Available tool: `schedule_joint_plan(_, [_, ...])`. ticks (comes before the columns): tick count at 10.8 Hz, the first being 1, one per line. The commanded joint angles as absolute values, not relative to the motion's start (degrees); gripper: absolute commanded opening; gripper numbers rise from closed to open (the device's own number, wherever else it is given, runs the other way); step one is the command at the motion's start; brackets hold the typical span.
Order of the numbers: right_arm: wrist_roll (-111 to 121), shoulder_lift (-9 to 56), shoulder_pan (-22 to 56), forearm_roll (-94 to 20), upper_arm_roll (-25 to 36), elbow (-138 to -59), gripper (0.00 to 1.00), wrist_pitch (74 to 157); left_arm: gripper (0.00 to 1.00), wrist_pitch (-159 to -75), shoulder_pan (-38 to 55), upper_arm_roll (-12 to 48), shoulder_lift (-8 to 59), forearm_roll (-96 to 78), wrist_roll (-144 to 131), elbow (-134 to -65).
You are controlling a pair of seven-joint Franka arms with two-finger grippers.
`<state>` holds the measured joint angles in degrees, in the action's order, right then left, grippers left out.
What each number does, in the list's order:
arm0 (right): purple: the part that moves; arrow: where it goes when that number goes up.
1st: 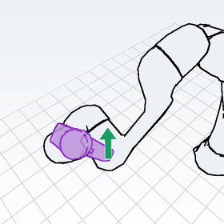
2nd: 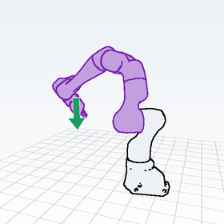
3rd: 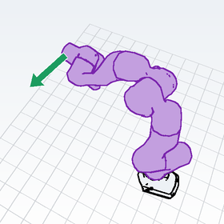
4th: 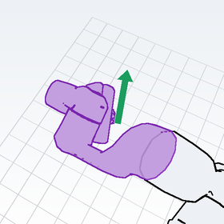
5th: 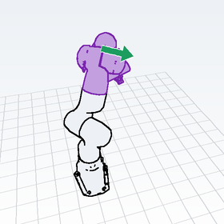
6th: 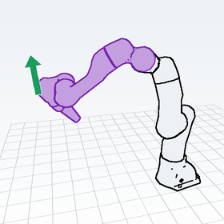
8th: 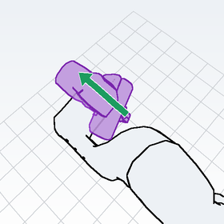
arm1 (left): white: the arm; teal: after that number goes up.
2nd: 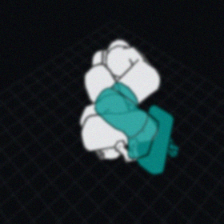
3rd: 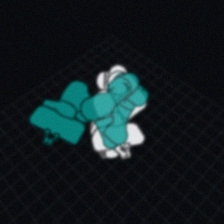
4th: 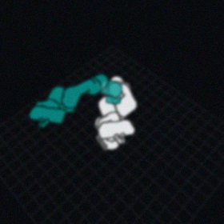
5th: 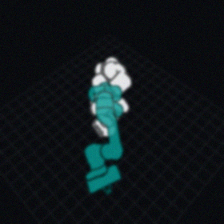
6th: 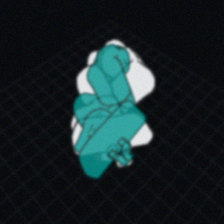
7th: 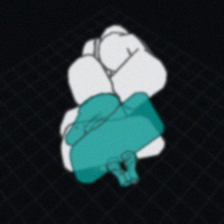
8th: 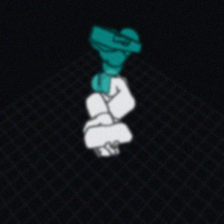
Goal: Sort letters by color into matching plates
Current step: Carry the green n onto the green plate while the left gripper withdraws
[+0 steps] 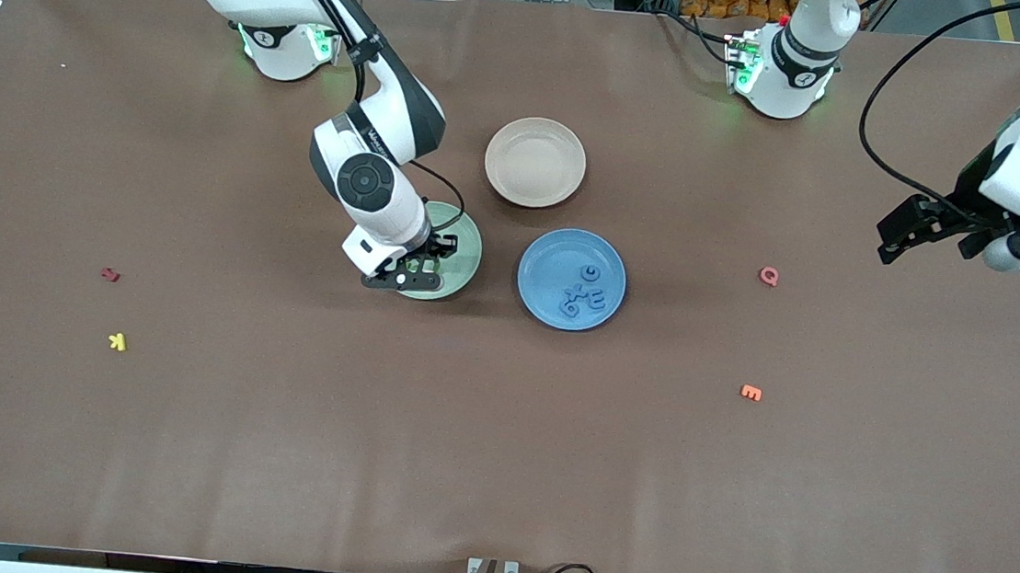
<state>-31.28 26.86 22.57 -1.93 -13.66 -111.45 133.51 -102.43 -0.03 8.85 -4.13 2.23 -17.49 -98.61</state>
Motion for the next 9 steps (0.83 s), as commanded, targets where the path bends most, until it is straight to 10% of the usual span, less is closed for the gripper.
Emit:
schedule_joint_plan(1, [-32.4,26.7,23.3,-1.8,-12.8,-111.5,0.99,133.2,1.0,-101.2,-0.6,8.9,-6.4,0.4,-17.2,-97.4])
schedule_joint_plan(9, [-23.1,25.7,20.9,-0.2,-5.6,-109.8,1.0,132.7,1.0,-99.1,-1.5,8.8,-1.4,0.6,-16.9,-91.6])
